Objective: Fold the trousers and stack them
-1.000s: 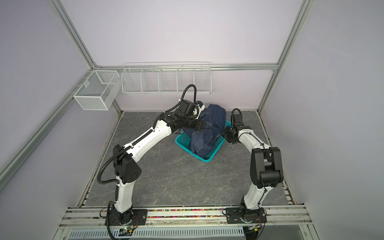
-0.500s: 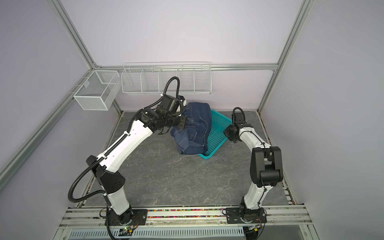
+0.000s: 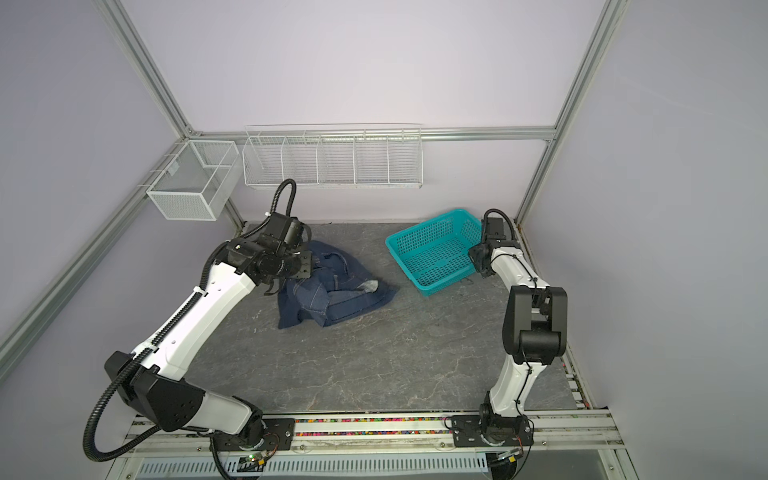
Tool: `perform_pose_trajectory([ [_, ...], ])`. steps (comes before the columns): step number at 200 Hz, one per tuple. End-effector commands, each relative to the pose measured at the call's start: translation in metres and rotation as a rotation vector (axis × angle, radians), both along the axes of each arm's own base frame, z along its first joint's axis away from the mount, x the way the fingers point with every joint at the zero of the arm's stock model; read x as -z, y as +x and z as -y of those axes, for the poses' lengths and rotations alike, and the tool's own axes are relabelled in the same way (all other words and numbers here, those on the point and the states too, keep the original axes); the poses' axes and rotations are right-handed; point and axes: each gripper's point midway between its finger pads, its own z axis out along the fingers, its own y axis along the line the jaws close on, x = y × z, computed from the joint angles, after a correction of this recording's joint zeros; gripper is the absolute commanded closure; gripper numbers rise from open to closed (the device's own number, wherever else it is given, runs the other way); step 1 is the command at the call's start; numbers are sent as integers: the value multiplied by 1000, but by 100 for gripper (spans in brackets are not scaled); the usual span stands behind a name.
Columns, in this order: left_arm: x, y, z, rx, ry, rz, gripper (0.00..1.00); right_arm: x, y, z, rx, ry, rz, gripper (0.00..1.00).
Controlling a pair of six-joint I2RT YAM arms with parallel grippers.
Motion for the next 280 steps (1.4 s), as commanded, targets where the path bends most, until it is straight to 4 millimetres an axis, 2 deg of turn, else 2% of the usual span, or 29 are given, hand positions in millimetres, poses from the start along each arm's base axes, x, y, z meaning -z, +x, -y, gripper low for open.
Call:
perform_pose_trajectory([
  [1, 21, -7, 3, -11, -76, -50, 100, -4, 9, 26, 212, -24, 47, 88],
  [24, 46, -8, 25, 55, -166, -99, 100, -3, 18, 31, 299, -4, 75, 86],
  [59, 70, 0, 92, 179, -438, -198, 100, -3, 35, 28, 400, 4, 113, 83],
  [88, 80, 6, 136, 267, -478, -236, 100, -3, 51, 15, 477, 53, 161, 79],
  [102, 82, 7, 152, 295, -497, -261, 100, -10, 59, 7, 476, 53, 194, 72],
  [116, 84, 9, 158, 301, -492, -274, 100, -15, 67, 0, 444, 54, 217, 63],
  [134, 84, 11, 156, 301, -472, -273, 100, -18, 72, -9, 386, 66, 232, 52],
  [153, 82, 11, 147, 297, -427, -260, 100, -26, 68, -16, 247, 32, 254, 43],
  [172, 77, 11, 135, 294, -404, -250, 91, -35, 56, -32, 66, 11, 262, 32],
  [202, 64, 11, 107, 272, -375, -222, 65, -47, 14, -55, -178, -6, 282, 17],
  [222, 55, 6, 86, 266, -337, -212, 53, -59, -13, -70, -347, -39, 309, 16],
  [249, 51, -8, 57, 221, -260, -206, 40, -75, -50, -115, -688, -77, 397, 16],
  [266, 55, -20, 43, 203, -237, -224, 38, -69, -81, -149, -909, -101, 396, 15],
  [275, 57, -25, 32, 169, -223, -229, 38, -62, -93, -158, -986, -134, 370, 15],
  [280, 58, -28, 26, 145, -212, -231, 37, -57, -105, -177, -1073, -151, 356, 15],
])
